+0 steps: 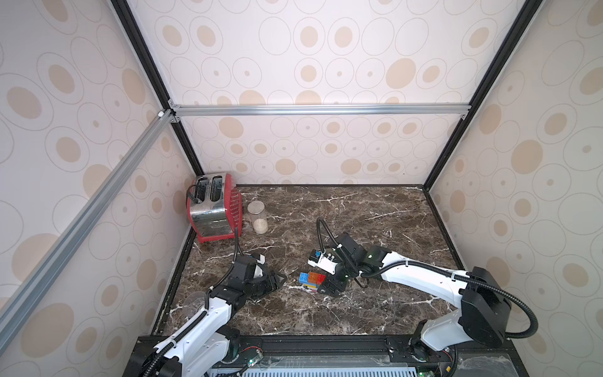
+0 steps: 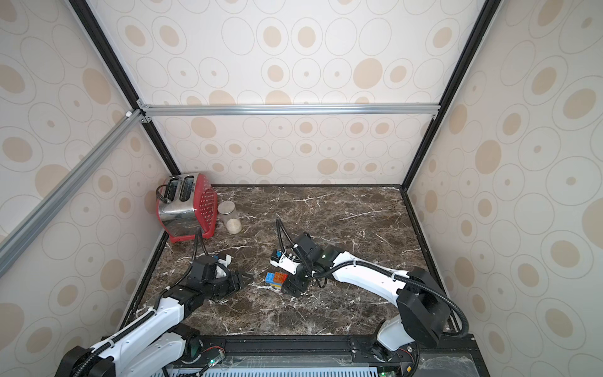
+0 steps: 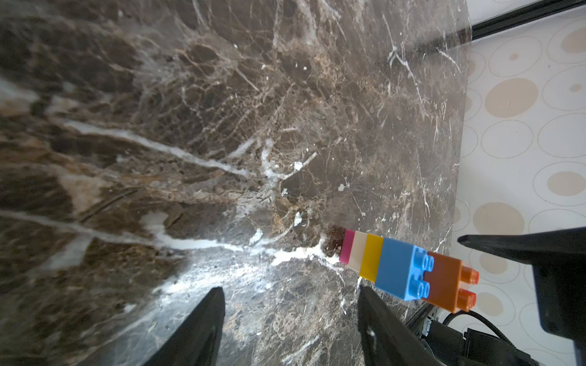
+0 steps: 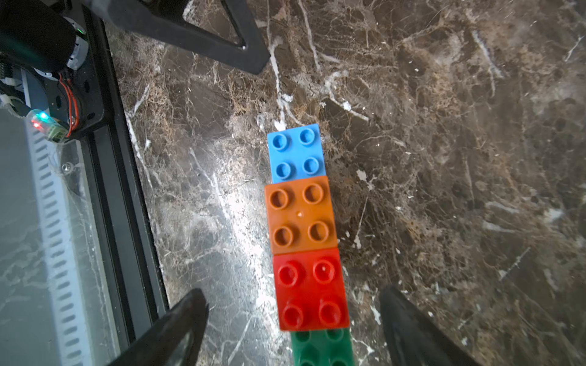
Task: Assemble a heart with lego
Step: Adjust the lego brick at the center of the board.
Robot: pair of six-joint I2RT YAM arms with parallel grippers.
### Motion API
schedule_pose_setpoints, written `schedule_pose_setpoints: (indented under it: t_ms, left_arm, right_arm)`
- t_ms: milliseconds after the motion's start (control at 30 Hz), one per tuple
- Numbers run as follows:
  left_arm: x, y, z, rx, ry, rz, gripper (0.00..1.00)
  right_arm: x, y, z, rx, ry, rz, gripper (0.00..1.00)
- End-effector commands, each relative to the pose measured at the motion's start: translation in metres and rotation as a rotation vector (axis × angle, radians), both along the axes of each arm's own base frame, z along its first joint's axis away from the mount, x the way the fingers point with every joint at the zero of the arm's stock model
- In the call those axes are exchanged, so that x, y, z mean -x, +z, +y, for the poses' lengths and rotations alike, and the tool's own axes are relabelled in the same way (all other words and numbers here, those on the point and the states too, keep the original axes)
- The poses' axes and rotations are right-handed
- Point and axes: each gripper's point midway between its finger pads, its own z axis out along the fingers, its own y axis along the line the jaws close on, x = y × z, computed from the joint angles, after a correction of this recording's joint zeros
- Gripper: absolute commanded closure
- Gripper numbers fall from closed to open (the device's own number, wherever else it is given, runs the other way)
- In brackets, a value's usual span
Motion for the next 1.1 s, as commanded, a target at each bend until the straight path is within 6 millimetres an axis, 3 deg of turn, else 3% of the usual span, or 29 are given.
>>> schedule_pose_setpoints:
  t_ms: [0,233,467,567,900,1067]
  left_arm:
    - [-0.004,0.006,-0.001,0.010,0.000,-0.017,0.34]
    - [-0.005,0.007,-0.002,0.009,-0.002,-0.018,0.33]
    - [-0.006,0.006,-0.001,0.004,0.001,-0.014,0.33]
    - [-0.006,0.006,-0.001,0.002,0.005,-0.012,0.33]
    - [-0.011,0.006,-0.002,-0.008,0.002,-0.002,0.33]
    - [-0.014,0.005,-0.002,-0.015,0.002,0.005,0.33]
  right_arm:
    - [-0.007,-0.007,0.011,-0.050,-0.017,0.004,0.13]
    - [-0.014,-0.018,0.009,-0.075,-0.043,0.046,0.21]
    - [-0.015,-0.024,0.009,-0.090,-0.028,0.136,0.45]
    - [-0.018,-0.025,0.008,-0.102,-0.026,0.173,0.51]
    - [-0.039,-0.026,0.006,-0.174,0.002,0.279,0.54]
    - [-0.048,-0.030,0.010,-0.254,0.043,0.433,0.53]
